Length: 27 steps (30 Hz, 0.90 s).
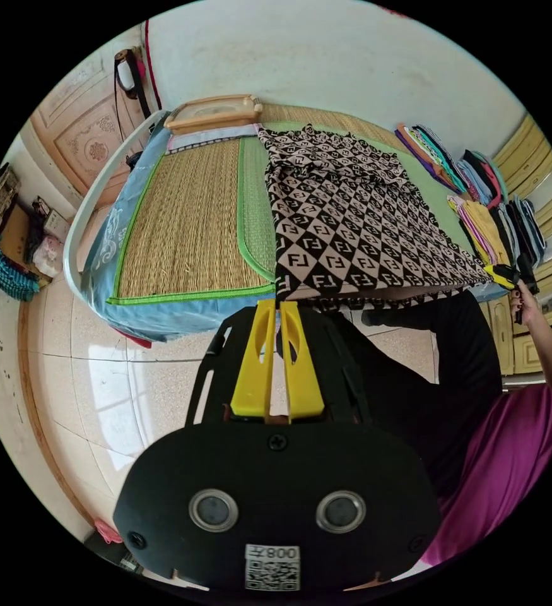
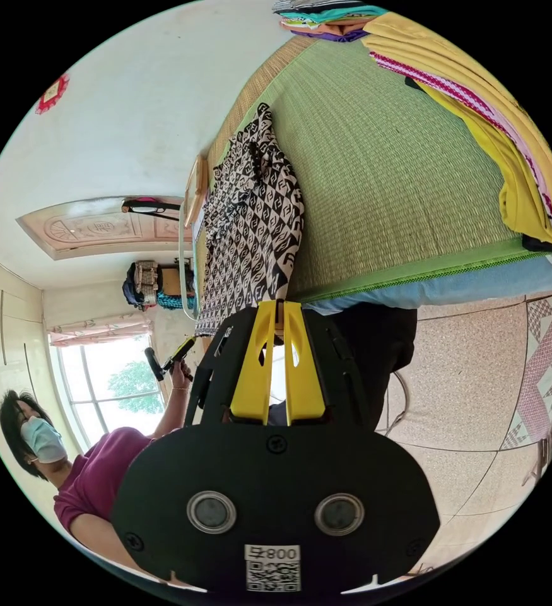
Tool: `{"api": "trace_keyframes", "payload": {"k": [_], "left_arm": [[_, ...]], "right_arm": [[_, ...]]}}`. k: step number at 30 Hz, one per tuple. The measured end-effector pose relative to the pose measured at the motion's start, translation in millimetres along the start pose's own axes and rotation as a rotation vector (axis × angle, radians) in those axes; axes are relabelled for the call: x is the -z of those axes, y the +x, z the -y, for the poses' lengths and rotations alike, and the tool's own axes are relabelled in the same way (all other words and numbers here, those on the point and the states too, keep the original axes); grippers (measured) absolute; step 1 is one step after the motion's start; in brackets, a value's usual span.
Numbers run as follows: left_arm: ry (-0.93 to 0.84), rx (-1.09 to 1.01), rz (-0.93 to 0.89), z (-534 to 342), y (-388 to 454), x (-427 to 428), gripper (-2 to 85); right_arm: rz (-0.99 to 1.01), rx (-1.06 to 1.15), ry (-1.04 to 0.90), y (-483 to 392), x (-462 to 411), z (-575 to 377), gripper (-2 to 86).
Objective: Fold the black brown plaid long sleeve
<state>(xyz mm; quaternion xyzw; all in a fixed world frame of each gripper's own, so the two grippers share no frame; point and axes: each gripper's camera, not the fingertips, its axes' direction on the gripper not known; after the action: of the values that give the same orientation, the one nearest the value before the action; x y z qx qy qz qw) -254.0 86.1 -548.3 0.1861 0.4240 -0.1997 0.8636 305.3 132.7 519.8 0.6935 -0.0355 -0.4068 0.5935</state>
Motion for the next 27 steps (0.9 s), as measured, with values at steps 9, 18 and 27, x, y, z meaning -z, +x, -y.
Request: {"api": "trace_keyframes", "payload": {"k": [9,18,27], "left_arm": [[-0.055,0.181,-0.147,-25.3,-55.6,-33.5,2.6],[0.003,0.465,-0.653,-16.5,-141.3,-93.6,12.3],[-0.083,0.428,-0.754,-0.6,-167.4,-111.8,4.3]], "right_arm": [[0.026,-0.068,0.002,14.6,-16.4,-14.5,2.0],[0.035,-0.091,-0.001,6.8,-24.6,-15.9,2.0],[0.06,-0.115,0.009,1.3,-27.7,-20.6,1.8]]}}
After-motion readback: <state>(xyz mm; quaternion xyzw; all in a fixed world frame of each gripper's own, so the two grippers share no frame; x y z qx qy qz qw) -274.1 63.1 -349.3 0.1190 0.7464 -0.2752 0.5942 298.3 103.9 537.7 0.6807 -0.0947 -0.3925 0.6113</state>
